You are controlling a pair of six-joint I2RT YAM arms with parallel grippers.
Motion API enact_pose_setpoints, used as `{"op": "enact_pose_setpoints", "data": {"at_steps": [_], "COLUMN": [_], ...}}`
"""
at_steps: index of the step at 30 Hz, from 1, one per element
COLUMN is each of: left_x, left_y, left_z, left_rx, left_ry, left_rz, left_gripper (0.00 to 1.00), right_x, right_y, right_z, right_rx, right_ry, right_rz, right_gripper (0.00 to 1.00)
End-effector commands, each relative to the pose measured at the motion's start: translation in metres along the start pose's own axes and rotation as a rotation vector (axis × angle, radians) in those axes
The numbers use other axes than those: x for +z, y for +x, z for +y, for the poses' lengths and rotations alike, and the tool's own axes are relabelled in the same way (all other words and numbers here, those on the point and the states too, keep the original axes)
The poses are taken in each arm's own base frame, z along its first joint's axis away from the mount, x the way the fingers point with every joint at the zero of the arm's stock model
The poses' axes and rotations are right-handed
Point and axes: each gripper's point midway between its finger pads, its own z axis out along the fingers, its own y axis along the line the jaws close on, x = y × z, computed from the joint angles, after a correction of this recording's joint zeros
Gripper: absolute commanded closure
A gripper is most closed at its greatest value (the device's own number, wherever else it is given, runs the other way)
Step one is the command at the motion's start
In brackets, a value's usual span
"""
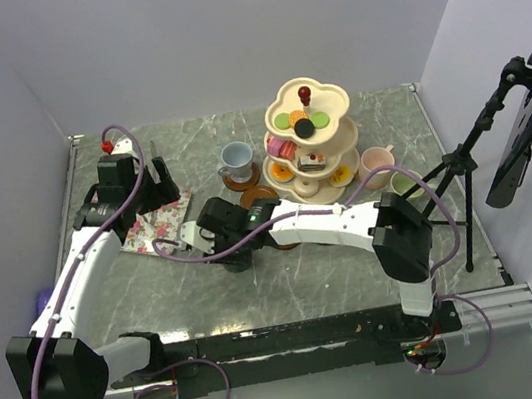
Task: Serve the afternoon tea
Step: Place the cup at the center of the board, then pick up the cup at the center of the board.
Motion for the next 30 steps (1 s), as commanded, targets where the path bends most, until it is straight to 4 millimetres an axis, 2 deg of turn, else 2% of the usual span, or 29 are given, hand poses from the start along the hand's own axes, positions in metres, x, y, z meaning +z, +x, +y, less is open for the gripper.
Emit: {"op": "enact_pose_setpoints", "data": {"at_steps": [1,4,6,8,11,13,17,19,22,26,30], "left_x": [-0.009,-0.013,-0.017,-0.018,-0.021,-0.029,-0.046,-0.052,-0.053,-0.047,-0.036], "left_y": [-0.011,-0.011,-0.010,0.000,0.017,0.030,0.072,0.094,0.126,0.160,0.182], "left_z": [-0.008,-0.017,-0.024,-0.035,-0.055,-0.074,-0.113,-0.123,-0.127,-0.133,-0.134], "left_rx": [0.017,0.046,0.092,0.160,0.250,0.308,0.460,0.504,0.566,0.657,0.731], "left_ry": [0.055,0.108,0.152,0.195,0.267,0.351,0.474,0.506,0.533,0.552,0.543], "left_rz": [-0.051,-0.061,-0.072,-0.065,-0.055,-0.046,0.010,0.071,0.149,0.228,0.285], "left_gripper": [0.08,0.10,0.13,0.16,0.18,0.20,0.23,0.23,0.24,0.25,0.30], "right_x": [-0.018,-0.032,-0.056,-0.092,-0.127,-0.142,-0.155,-0.163,-0.171,-0.180,-0.183], "right_y": [-0.024,-0.024,-0.027,-0.026,-0.011,0.004,0.033,0.040,0.043,0.044,0.049], "right_z": [-0.012,-0.027,-0.044,-0.063,-0.077,-0.085,-0.097,-0.105,-0.114,-0.118,-0.117], "right_rx": [-0.016,0.067,0.159,0.284,0.405,0.466,0.552,0.575,0.595,0.665,0.704], "right_ry": [0.076,0.161,0.237,0.303,0.358,0.392,0.431,0.447,0.461,0.453,0.455], "right_rz": [-0.092,-0.125,-0.192,-0.267,-0.333,-0.357,-0.356,-0.362,-0.392,-0.440,-0.468], "right_gripper": [0.55,0.48,0.41,0.39,0.37,0.36,0.34,0.34,0.33,0.33,0.33]}}
